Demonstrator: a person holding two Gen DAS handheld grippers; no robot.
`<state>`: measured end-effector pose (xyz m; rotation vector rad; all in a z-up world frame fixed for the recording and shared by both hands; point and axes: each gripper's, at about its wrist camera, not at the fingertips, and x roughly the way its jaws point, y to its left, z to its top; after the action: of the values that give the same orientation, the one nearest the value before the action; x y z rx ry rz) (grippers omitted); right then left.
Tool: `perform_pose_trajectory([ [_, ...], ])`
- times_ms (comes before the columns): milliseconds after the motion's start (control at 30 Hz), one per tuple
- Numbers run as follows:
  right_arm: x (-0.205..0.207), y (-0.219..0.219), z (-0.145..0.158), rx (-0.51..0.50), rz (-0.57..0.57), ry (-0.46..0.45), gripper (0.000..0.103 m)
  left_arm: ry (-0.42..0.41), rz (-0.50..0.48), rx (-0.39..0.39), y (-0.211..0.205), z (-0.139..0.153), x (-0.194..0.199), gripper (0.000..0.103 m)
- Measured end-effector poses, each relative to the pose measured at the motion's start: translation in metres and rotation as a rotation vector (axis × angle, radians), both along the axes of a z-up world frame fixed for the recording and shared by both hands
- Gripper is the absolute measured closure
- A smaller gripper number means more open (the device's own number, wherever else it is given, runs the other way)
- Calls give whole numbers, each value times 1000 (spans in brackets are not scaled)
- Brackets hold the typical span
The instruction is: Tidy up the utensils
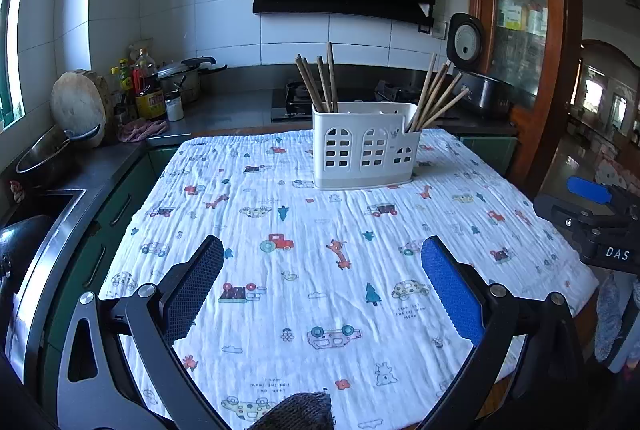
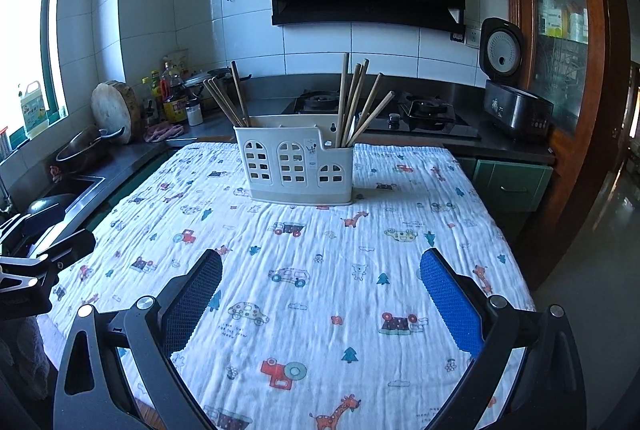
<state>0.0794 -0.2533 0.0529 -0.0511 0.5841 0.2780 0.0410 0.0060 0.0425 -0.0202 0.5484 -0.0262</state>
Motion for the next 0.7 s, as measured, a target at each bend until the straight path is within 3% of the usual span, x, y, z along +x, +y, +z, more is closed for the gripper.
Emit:
perform_pose_trajectory([
  [700,-4,8,1,-33,8,-9,7,13,-3,-17,1,-4,1,5],
])
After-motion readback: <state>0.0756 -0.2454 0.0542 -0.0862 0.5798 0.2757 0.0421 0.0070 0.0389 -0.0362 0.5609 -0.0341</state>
